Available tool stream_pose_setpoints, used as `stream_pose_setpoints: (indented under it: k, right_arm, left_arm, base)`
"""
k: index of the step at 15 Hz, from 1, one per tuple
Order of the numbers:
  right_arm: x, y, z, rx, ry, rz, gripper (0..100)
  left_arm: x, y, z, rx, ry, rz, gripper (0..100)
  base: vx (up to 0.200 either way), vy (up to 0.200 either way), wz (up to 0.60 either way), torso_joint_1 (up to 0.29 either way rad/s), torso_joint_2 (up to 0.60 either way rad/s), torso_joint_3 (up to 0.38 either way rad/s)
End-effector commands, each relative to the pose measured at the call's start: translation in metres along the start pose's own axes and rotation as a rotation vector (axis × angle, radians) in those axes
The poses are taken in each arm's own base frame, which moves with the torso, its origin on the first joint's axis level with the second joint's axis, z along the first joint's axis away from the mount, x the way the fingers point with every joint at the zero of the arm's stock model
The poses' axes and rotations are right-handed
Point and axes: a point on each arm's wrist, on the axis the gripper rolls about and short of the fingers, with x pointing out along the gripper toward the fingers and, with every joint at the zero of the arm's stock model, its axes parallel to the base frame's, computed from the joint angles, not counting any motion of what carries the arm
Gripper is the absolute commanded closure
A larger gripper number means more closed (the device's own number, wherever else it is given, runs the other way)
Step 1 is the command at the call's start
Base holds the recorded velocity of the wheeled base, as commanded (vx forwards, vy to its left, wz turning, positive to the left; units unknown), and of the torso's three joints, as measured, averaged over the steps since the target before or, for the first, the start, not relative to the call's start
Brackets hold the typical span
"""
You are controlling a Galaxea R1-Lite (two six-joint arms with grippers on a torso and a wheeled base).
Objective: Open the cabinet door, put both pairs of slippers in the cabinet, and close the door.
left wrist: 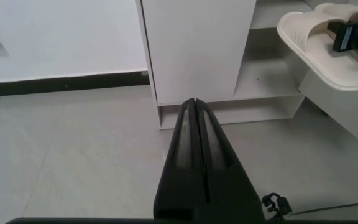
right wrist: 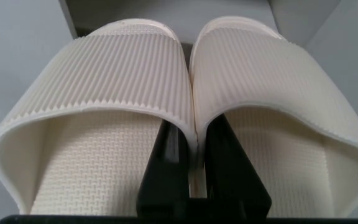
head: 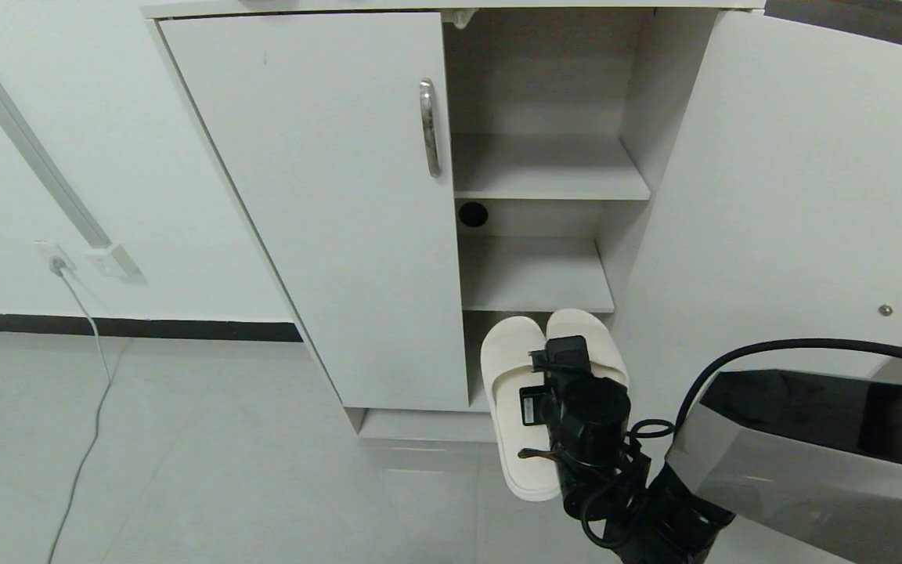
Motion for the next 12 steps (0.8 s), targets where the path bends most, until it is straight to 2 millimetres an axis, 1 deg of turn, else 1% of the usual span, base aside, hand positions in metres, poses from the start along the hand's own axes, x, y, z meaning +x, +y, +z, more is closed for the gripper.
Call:
stream_pose_setpoints:
  k: [1, 7, 12]
  right_arm:
    - [0.0, -0.006, 0.01, 0.008, -0.01, -0.016, 100]
    - [0.011, -0.022, 0.008, -0.029, 0.019, -0.064, 100]
    - [0.013, -0.034, 0.004, -0.055, 0.05, -0.099, 100]
  left_arm:
    - [0.0, 0.0, 0.0, 0.0, 0.001, 0.0, 100]
    - [0.0, 0.0, 0.0, -0.022, 0.002, 0.02, 100]
    - [0.0, 0.001, 0.0, -0.028, 0.002, 0.026, 100]
  base:
    - [0.0, 0.0, 0.0, 0.0, 0.0, 0.0]
    - [0.0, 0.0, 0.0, 0.0, 0.0, 0.0]
    - [0.0, 0.0, 0.0, 0.0, 0.0, 0.0]
